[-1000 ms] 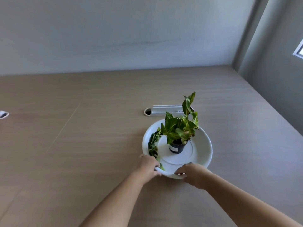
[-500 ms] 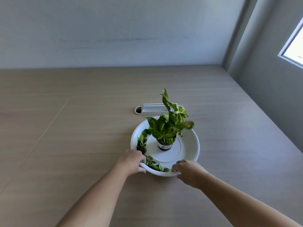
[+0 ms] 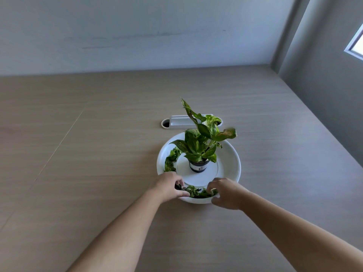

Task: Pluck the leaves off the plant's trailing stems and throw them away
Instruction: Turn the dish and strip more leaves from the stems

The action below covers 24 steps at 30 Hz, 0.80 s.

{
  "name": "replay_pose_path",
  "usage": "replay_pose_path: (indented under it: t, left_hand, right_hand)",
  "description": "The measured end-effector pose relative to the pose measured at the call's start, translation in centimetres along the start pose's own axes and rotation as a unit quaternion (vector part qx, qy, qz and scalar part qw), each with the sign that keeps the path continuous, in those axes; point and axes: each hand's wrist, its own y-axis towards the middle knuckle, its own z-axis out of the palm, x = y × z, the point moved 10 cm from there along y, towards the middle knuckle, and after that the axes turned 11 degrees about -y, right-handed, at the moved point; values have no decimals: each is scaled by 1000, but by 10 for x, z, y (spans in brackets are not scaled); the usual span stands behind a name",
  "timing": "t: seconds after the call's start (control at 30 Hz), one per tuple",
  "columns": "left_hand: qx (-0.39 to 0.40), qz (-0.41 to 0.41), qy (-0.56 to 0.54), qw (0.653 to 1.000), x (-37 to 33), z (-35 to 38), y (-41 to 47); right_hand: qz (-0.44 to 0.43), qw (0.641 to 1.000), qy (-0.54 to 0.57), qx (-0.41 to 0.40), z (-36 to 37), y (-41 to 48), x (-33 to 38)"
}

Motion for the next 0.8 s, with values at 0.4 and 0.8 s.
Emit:
replay_pose_path:
  t: [0.4,0.8]
  left_hand:
    - [15,21,87,996,-26,27,23]
    - [-60,-3,-104,993,-19,-7,20]
  right_hand:
    - [46,995,-71,44,12,49,7]
    - [137,983,102,-61,-28,32,-20]
